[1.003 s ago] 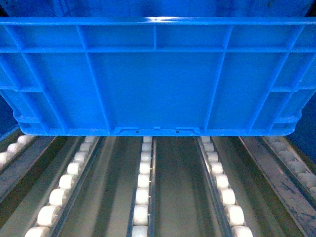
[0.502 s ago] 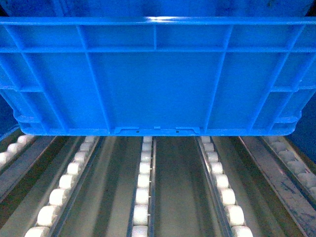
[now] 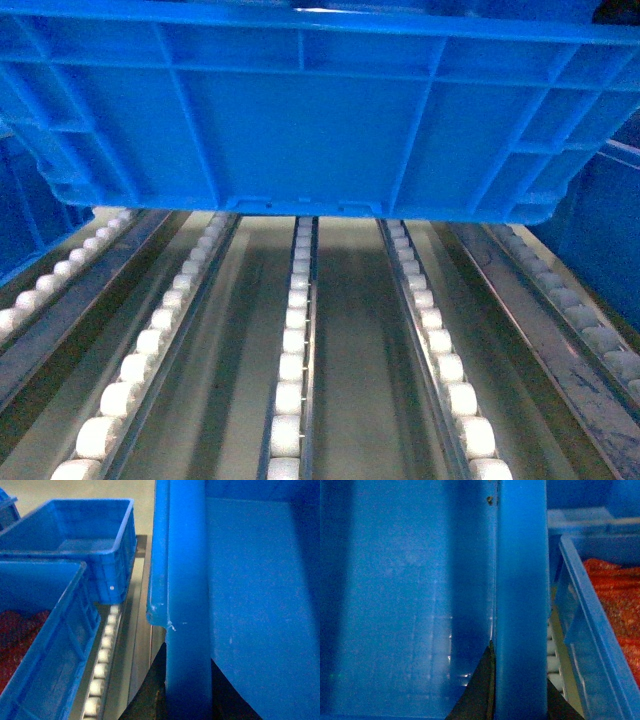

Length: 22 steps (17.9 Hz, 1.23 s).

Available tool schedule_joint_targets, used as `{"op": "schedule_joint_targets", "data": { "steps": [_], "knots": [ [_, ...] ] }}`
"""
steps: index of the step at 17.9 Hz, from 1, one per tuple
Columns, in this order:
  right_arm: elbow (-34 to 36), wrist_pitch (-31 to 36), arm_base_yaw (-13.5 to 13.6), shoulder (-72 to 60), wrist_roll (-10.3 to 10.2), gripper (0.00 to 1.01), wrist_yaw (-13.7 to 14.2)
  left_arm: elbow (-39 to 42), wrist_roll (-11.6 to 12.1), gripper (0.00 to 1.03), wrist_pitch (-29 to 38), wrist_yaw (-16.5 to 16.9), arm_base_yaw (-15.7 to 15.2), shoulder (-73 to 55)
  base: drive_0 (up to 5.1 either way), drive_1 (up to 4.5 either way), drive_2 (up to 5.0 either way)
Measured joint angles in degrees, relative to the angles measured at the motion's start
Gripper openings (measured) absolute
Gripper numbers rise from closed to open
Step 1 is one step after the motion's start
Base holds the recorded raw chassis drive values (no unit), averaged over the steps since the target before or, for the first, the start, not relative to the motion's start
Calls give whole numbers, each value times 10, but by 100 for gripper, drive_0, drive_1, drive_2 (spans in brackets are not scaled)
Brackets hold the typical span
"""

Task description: Place box next to blue box on left shelf

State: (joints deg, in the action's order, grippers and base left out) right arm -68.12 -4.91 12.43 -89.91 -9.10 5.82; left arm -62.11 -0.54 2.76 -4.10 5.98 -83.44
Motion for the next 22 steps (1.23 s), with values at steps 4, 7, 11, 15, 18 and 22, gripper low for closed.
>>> {"op": "schedule_joint_targets", "data": {
  "steps": [4, 7, 11, 15, 18, 22],
  "knots": [
    [5, -88, -1, -18, -25, 8, -49, -2, 11, 6, -104, 3, -3, -12, 0, 0, 0],
    [24, -91, -1, -40, -34, 8, -69, -2, 16, 6, -148, -4, -9, -27, 0, 0, 0],
    [46, -99, 0, -69, -28, 7, -82, 28, 5, 6, -199, 12, -17, -50, 0, 0, 0],
    [49, -93, 13, -78, -24, 48, -90, 48, 8, 50, -191, 37, -21, -66, 0, 0, 0],
    [46, -91, 16, -78, -24, 59, -92, 48, 10, 61, -186, 39, -20, -66, 0, 0, 0],
    [41, -82, 22, -76, -23, 76, -87, 48, 23, 77, -171, 31, -17, -66, 0, 0, 0]
  ]
}}
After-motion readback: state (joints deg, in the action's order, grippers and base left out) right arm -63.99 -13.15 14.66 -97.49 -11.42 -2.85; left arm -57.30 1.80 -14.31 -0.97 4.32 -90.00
